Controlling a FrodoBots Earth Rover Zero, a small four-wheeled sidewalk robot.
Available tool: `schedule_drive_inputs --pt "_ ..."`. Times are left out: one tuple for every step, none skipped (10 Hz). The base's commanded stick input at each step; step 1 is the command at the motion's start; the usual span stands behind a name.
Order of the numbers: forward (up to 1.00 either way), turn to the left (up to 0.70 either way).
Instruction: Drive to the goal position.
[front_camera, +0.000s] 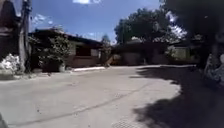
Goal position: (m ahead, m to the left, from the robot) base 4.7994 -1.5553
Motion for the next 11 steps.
schedule_drive_inputs --pt "1.00 -0.40" --pt "1.00 -0.40" --pt "1.00 -0.40" --pt "1.00 -0.40" --pt "1.00 -0.40" --pt "1.00 -0.40" --pt "1.00 -0.40" --pt "1.00 -0.40" --pt "1.00 -0.40" --pt "1.00 -0.23" --pt "1.00 0.16"
